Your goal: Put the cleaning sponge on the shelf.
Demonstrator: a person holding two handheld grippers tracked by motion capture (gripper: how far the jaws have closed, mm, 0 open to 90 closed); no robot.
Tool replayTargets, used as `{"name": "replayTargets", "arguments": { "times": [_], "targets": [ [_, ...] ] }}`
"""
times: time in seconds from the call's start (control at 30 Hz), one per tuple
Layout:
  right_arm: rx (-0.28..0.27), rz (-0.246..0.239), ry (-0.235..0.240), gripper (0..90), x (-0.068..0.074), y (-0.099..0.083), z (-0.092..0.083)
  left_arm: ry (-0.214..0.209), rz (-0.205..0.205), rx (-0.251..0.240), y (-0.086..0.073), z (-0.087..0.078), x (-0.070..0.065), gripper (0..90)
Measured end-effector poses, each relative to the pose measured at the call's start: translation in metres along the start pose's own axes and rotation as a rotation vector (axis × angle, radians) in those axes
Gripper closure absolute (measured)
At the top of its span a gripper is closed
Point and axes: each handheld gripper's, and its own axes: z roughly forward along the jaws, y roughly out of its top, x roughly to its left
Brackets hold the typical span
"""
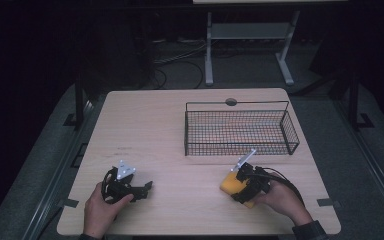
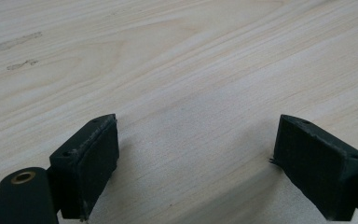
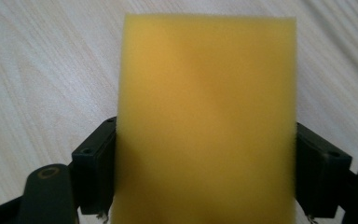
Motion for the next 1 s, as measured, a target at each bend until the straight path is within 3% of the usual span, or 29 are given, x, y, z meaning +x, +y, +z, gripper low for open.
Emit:
{"name": "replayTargets", "arguments": {
  "times": [0.33,1.0],
  "targets": [
    [-0.010,0.019,0.003,21.7,-0.001,-0.002,-0.007,0.000,0.000,0.000,0.000,0.000,0.000,13.2],
    [-0.021,0.065,-0.004,21.9,-0.017,-0.015,-0.025,0.000,0.000,0.000,0.000,0.000,0.000,13.2]
  ]
}}
